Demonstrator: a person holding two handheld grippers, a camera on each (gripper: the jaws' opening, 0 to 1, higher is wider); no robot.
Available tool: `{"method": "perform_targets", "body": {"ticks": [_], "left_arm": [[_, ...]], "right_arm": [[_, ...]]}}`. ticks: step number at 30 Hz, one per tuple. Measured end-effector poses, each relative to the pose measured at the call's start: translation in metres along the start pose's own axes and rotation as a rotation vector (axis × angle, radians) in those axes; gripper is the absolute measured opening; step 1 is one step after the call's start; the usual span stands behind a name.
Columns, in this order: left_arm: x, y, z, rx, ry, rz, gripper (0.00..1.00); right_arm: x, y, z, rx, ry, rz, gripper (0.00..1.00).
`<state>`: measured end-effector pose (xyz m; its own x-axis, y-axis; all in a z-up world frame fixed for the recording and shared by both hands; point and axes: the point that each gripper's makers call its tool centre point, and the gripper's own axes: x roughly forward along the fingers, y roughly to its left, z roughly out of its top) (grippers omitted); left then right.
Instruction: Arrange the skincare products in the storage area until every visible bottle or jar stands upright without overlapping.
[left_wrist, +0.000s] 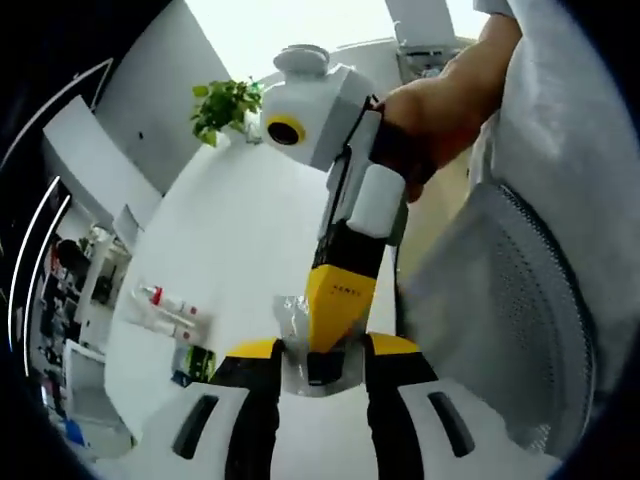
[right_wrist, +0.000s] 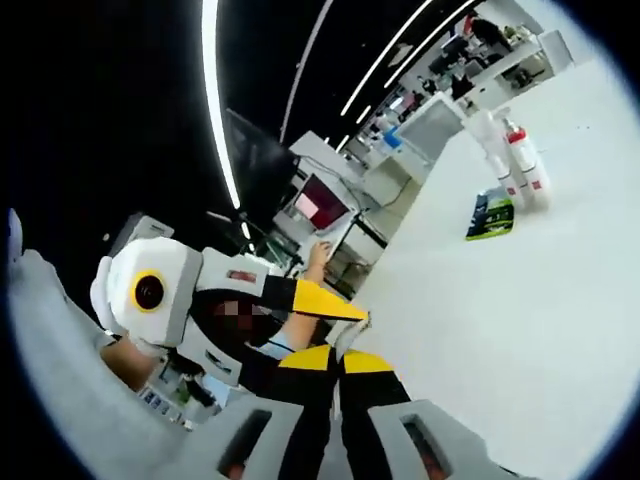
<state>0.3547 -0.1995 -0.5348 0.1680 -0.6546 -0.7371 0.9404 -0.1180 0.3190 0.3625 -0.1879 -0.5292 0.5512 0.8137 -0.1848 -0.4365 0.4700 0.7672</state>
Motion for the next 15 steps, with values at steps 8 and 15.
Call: {"method": "perform_targets", "body": {"ticks": [8, 15], "left_arm": [[-0.015, 0.012, -0.013, -0.364, -0.132, 0.041, 0.32], [-0.03, 0.022, 0.011, -0.929, -0.483, -0.078, 0.26]], "right_arm": [[-0.012, 0.002, 0.008, 0.028, -0.066, 0.016, 0.0], [-0.021, 0.021, 0.027, 0.077, -0.188, 0.129, 0.0]]}}
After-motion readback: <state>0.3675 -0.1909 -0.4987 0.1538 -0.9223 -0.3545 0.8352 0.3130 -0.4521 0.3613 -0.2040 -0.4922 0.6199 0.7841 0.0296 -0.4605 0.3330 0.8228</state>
